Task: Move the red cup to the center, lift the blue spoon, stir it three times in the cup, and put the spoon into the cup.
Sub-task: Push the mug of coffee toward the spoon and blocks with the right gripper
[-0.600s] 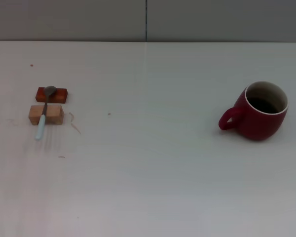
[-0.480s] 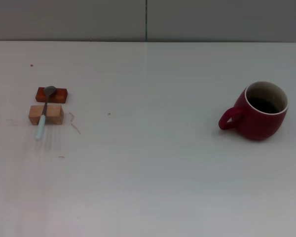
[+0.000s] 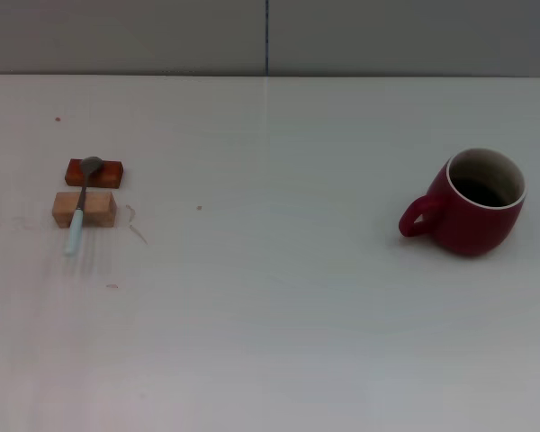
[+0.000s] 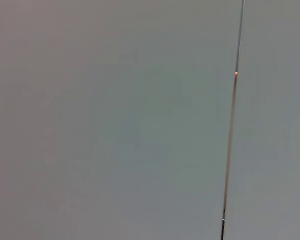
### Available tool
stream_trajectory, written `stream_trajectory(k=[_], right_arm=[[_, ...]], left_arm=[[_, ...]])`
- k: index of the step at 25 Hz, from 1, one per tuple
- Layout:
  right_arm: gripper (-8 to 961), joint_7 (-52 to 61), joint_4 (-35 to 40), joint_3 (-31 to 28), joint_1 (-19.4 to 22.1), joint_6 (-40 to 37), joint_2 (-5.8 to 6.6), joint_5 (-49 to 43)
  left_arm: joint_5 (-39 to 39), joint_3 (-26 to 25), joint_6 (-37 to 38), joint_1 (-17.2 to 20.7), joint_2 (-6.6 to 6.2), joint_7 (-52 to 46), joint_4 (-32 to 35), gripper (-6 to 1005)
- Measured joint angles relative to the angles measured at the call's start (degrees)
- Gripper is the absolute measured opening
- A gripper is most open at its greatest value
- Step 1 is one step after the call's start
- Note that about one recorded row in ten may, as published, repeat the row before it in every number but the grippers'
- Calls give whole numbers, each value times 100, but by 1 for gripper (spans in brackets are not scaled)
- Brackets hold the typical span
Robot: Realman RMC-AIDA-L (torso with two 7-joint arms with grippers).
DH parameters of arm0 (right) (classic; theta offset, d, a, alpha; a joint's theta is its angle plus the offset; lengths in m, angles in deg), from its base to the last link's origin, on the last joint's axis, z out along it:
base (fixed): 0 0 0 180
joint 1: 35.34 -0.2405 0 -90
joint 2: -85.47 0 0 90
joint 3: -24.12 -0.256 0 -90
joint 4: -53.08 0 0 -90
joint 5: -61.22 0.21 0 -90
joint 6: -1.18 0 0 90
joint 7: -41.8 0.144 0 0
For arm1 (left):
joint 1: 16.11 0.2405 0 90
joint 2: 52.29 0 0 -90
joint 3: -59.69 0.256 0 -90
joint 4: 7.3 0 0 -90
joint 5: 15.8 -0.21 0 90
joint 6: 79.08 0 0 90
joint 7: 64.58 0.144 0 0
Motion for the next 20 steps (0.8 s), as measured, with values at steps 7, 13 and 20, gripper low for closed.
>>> stream_trajectory(k=[7, 13, 20], right_arm=[[678, 0, 6, 0, -56, 57, 20, 0], [678, -34, 133, -23, -205, 182, 60, 16], [679, -37, 565, -13, -582, 333, 118, 12]], left_arm=[[0, 1, 1, 0, 12, 0, -39, 815], [-59, 101, 230, 86, 32, 24, -363, 815], [-76, 659, 1388, 389, 51, 511, -1378, 814]])
